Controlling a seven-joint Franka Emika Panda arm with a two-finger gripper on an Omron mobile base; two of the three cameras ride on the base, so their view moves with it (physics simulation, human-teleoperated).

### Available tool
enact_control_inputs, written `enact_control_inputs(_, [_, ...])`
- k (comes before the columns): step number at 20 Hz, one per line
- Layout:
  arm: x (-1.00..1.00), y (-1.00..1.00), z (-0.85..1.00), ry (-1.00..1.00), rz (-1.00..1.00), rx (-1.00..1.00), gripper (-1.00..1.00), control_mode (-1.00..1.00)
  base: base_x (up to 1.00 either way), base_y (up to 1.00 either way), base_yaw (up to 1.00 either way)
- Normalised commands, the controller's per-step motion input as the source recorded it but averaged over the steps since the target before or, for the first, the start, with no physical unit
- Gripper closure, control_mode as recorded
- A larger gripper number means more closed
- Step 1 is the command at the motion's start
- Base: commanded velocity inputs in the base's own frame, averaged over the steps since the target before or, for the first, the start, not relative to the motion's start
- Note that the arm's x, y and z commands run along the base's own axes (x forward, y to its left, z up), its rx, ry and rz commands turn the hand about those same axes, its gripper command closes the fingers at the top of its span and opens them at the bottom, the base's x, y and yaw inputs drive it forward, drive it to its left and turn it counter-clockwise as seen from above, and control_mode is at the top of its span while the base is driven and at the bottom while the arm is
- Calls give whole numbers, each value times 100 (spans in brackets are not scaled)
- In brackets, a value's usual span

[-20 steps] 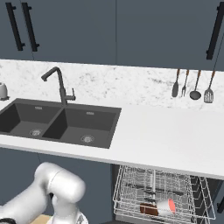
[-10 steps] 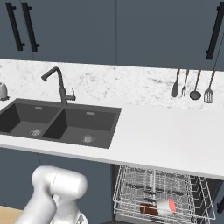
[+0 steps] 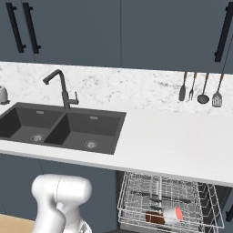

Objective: Pick up the cup and bowl from the counter, place them in the dishwasher, and close the dishwasher door.

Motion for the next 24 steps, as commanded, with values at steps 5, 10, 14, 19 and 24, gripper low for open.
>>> enact_control_inputs(5, [63,13,-43,-23,0,0,-100,-100,0,0,0])
enact_control_inputs(10, [83,0,-73,0,0,0,-100,-100,0,0,0])
enact_control_inputs(14, [87,-7,-100,0,-5,4,-100,-100,0,0,0])
enact_control_inputs(19, [100,-12,-100,0,-9,4,-100,-100,0,0,0])
enact_control_inputs(24, [100,-38,-100,0,-5,9,-100,-100,0,0,0])
